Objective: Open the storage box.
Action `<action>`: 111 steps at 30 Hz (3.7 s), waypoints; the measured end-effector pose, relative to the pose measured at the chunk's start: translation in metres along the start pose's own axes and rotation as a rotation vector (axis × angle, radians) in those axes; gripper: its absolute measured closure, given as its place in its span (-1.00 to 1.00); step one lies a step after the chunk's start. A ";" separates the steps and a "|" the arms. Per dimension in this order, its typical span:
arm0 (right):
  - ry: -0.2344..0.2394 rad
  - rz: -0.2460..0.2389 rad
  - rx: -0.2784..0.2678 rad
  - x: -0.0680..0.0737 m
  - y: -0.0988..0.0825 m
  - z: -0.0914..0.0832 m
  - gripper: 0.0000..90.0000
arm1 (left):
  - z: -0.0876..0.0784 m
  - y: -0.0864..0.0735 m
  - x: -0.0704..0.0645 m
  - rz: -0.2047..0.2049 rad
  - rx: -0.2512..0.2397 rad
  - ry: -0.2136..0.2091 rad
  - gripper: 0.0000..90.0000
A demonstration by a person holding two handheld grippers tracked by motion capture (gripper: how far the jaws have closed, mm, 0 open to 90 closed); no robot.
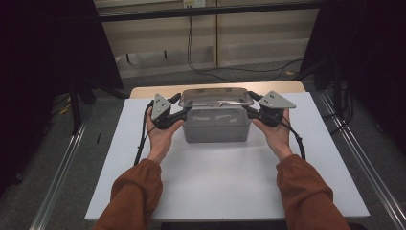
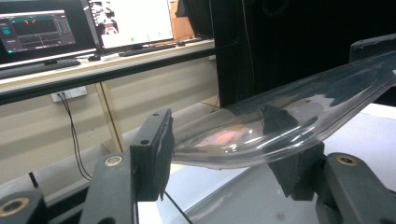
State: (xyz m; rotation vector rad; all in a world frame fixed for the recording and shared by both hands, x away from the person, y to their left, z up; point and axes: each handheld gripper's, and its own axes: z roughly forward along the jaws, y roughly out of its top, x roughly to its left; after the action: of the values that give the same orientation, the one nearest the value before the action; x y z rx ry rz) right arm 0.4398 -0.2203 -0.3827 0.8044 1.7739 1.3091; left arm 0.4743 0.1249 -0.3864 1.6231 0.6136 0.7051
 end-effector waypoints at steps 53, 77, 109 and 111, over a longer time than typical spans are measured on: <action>0.027 0.079 -0.059 -0.029 0.022 0.021 0.32 | 0.025 0.016 0.031 0.008 -0.005 -0.005 0.41; 0.021 0.076 -0.013 -0.040 0.011 0.042 0.36 | 0.032 0.018 0.038 0.020 0.012 0.008 0.49; 0.019 0.069 -0.019 -0.050 0.012 0.057 0.46 | 0.054 0.007 0.052 -0.008 0.039 0.032 0.41; 0.018 0.071 -0.019 -0.051 0.012 0.057 0.46 | 0.056 0.006 0.053 -0.007 0.042 0.030 0.41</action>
State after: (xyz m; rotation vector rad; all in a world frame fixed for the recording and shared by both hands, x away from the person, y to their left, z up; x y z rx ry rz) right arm 0.5154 -0.2327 -0.3701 0.8539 1.7582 1.3812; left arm 0.5510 0.1254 -0.3809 1.6508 0.6592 0.7171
